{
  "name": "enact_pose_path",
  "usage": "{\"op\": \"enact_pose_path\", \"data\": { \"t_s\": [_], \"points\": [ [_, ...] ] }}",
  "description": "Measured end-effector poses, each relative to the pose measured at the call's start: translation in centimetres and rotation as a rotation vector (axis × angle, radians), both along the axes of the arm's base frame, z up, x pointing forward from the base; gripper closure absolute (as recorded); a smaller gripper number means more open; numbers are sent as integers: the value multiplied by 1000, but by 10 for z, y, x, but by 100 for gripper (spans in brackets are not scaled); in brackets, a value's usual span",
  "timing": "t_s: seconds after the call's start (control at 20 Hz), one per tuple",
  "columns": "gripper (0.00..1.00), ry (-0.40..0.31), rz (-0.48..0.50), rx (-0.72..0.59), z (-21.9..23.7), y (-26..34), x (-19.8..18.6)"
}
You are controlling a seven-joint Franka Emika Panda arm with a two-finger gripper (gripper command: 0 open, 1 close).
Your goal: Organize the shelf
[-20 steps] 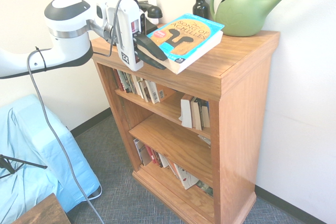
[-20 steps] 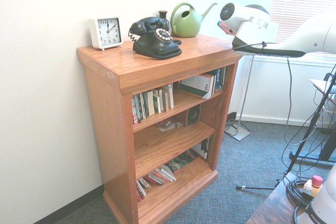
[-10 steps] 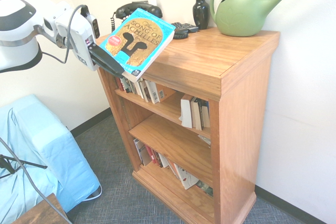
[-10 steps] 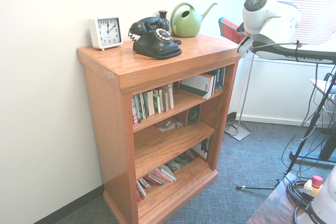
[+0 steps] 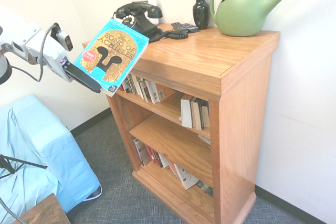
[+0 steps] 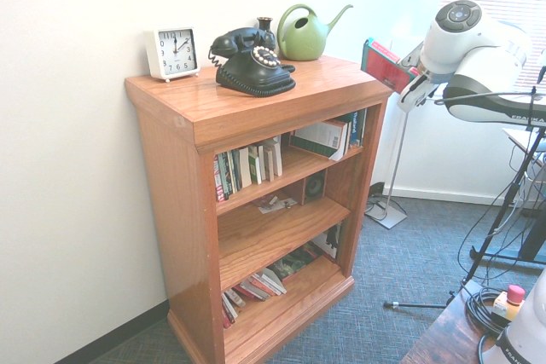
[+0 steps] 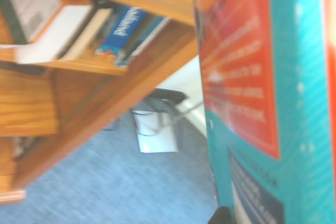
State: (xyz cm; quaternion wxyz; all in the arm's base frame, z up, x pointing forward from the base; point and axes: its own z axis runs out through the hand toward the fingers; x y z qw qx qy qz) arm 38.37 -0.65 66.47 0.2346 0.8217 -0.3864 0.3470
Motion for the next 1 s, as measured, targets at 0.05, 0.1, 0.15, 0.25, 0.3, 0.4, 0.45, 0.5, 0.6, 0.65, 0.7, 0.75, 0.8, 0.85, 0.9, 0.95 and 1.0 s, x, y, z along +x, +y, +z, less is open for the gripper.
{"op": "enact_pose_path", "data": {
  "t_s": [0.05, 0.1, 0.15, 0.25, 0.3, 0.4, 0.45, 0.5, 0.6, 0.65, 0.7, 0.75, 0.8, 0.85, 0.9, 0.95, 1.0],
  "points": [
    [100, -3, 9, 11, -6, 2, -1],
    [100, -3, 15, 19, -12, 3, -1],
    [100, -4, 20, 27, -18, 4, -2],
    [100, -3, 28, 42, -29, 8, -2],
    [100, -4, 32, 48, -33, 10, -3],
    [100, -10, 45, 61, -40, 17, -4],
    [100, -12, 49, 65, -45, 19, -5],
    [100, -14, 54, 70, -50, 21, -6],
    [100, -13, 64, 80, -63, 24, -8],
    [100, -15, 70, 84, -68, 25, -9],
    [100, -18, 76, 89, -73, 25, -10],
    [100, -20, 80, 93, -77, 26, -11],
    [100, -22, 84, 98, -80, 26, -13],
    [100, -24, 87, 103, -84, 27, -14],
    [100, -26, 89, 108, -87, 27, -16],
    [100, -30, 90, 116, -91, 28, -18],
    [100, -33, 94, 124, -96, 30, -20]
  ]
}}
